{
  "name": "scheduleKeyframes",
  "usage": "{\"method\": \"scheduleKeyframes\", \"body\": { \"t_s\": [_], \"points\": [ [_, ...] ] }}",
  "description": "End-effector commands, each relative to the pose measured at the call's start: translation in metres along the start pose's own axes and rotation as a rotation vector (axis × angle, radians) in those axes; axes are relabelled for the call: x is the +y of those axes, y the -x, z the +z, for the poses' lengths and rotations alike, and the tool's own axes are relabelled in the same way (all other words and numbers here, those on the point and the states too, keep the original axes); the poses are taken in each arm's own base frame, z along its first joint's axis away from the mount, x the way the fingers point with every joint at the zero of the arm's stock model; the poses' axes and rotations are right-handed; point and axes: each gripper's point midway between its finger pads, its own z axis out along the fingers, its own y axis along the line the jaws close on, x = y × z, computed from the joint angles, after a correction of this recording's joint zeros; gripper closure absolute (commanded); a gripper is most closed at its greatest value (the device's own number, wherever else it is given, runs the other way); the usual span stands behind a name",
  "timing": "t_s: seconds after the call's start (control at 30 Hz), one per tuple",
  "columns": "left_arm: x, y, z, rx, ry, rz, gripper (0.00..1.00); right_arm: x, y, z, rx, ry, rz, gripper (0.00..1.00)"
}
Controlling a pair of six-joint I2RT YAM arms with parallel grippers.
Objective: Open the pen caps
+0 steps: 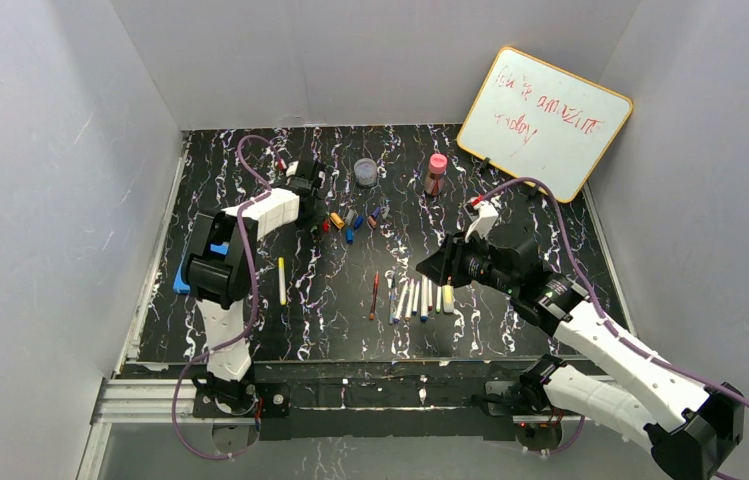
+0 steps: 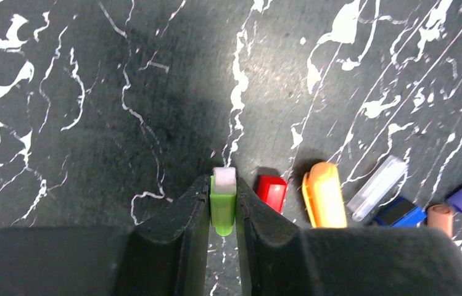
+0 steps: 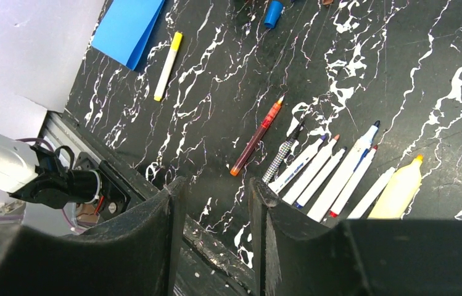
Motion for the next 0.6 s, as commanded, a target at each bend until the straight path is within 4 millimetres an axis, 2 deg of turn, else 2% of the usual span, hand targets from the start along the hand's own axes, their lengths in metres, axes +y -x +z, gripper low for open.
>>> {"method": "scheduleKeyframes", "body": {
  "t_s": [0.0,0.17,0.3,0.33,0.37,0.4,0.43,0.47,0.53,0.57],
  "points": [
    [0.000,0.002,0.001,0.041,0.001,0.011,0.80,0.012,0.021,-0.007,-0.055,0.028,-0.042,0.51],
    [0.003,-0.001,-0.001,0.050,0.009,0.021,0.70,0.009,0.020,-0.009,-0.056,0.017,-0.053,0.51],
    [0.009,0.021,-0.038,-0.013,0.008,0.035,0.55,0.010,0.019,-0.011,-0.057,0.026,-0.053,0.50],
    [0.017,0.029,-0.062,-0.056,0.008,0.035,0.51,0.011,0.019,-0.013,-0.060,0.031,-0.053,0.51],
    [0.025,0.027,-0.077,-0.072,0.011,0.039,0.48,0.011,0.018,-0.013,-0.062,0.029,-0.051,0.51],
    [0.044,0.013,-0.093,-0.074,0.031,0.057,0.47,0.010,0.017,-0.013,-0.061,0.031,-0.048,0.50],
    [0.052,0.008,-0.106,-0.088,0.028,0.066,0.46,0.009,0.013,-0.013,-0.052,0.032,-0.041,0.50],
    [0.077,-0.023,-0.120,-0.051,0.044,0.107,0.45,0.009,0.005,-0.011,-0.031,0.049,-0.019,0.51],
    [0.101,-0.052,-0.127,-0.014,0.082,0.126,0.44,0.009,-0.004,-0.010,-0.011,0.066,0.001,0.51],
    [0.109,-0.060,-0.127,-0.003,0.097,0.129,0.44,0.010,-0.007,-0.010,-0.004,0.073,0.009,0.51]
  ]
}}
